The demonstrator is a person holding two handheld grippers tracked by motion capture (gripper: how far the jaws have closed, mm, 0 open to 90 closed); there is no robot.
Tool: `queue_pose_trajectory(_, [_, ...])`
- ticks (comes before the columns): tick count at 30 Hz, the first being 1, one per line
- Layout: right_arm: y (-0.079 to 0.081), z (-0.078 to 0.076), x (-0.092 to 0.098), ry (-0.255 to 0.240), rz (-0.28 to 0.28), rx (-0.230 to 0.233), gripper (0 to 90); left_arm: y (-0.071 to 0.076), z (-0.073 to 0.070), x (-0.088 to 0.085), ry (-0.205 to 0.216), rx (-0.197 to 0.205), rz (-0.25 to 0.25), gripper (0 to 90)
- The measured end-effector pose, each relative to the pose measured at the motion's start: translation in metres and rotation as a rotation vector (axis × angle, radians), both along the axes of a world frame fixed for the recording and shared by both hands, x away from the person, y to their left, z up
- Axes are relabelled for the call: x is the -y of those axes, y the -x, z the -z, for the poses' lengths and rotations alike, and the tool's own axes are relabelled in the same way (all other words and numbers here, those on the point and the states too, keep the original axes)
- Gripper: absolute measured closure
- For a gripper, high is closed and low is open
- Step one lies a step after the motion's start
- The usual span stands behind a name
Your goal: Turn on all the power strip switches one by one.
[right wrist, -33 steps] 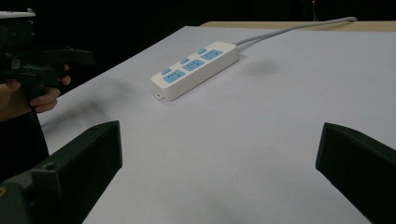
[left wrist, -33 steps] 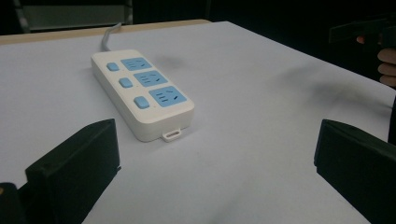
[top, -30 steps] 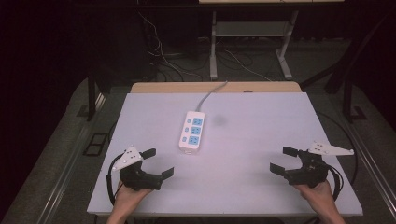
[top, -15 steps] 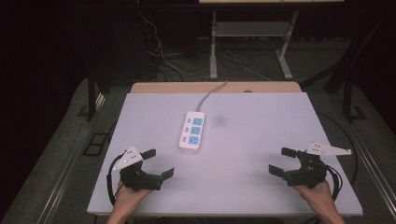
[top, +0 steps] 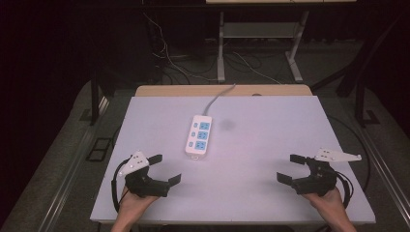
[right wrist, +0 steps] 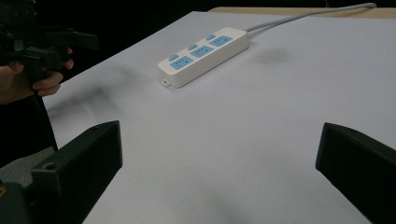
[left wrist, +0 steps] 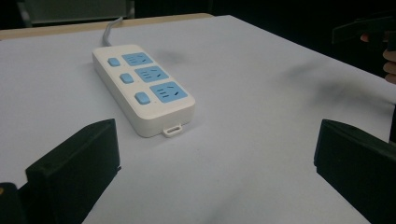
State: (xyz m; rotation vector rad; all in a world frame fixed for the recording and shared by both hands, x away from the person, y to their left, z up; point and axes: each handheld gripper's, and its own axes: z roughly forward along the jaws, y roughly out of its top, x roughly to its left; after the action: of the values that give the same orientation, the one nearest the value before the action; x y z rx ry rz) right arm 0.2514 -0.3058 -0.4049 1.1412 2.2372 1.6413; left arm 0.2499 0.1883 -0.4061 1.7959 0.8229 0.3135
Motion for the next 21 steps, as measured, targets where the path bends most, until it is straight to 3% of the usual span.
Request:
queue_pose_trajectory(9, [0.0,0.0,0.001,0.002,0.002,0.0,0.5,-0.007,-0.005,0.007,-0.048,-0.025,0.018,0.0])
queue_pose_trajectory(21, [0.0,0.001,0.001,0.008,0.005,-0.004,0.5,-0.022,-0.023,0.017,-0.091,-0.068,0.049,0.0])
